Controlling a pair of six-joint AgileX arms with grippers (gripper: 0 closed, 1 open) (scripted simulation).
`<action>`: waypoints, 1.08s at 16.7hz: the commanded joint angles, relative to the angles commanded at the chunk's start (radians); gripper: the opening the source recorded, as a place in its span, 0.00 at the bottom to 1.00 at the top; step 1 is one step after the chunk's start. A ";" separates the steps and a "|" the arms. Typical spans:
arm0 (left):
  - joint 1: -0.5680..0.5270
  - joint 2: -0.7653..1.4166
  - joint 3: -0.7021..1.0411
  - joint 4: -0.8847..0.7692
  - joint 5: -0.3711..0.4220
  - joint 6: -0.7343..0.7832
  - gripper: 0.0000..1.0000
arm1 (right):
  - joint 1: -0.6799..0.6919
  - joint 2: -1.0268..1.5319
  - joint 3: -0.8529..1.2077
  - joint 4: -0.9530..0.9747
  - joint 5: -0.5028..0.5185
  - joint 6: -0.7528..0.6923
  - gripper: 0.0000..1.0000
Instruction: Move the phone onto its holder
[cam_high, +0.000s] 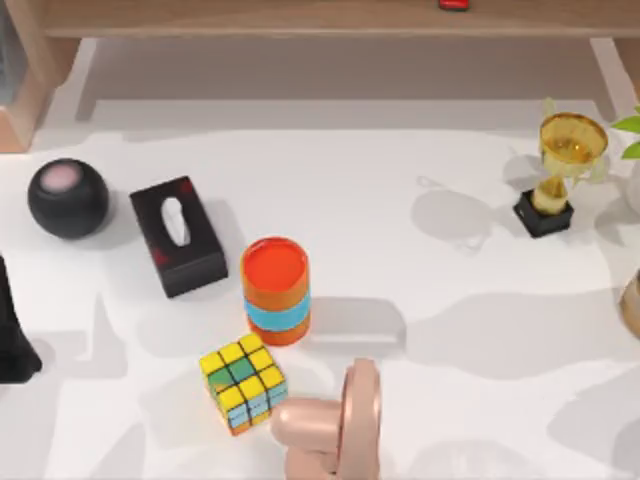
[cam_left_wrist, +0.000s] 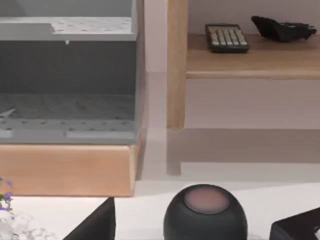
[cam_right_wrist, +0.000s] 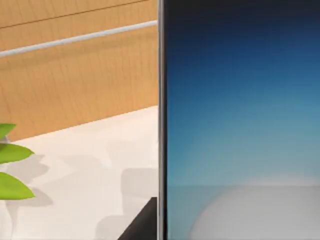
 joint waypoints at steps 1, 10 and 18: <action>0.000 0.000 0.000 0.000 0.000 0.000 1.00 | -0.026 -0.014 -0.029 0.014 -0.005 -0.006 0.00; 0.000 0.000 0.000 0.000 0.000 0.000 1.00 | -0.082 -0.039 -0.092 0.043 -0.013 -0.017 0.00; 0.000 0.000 0.000 0.000 0.000 0.000 1.00 | -0.037 0.035 -0.098 0.154 -0.001 -0.011 0.00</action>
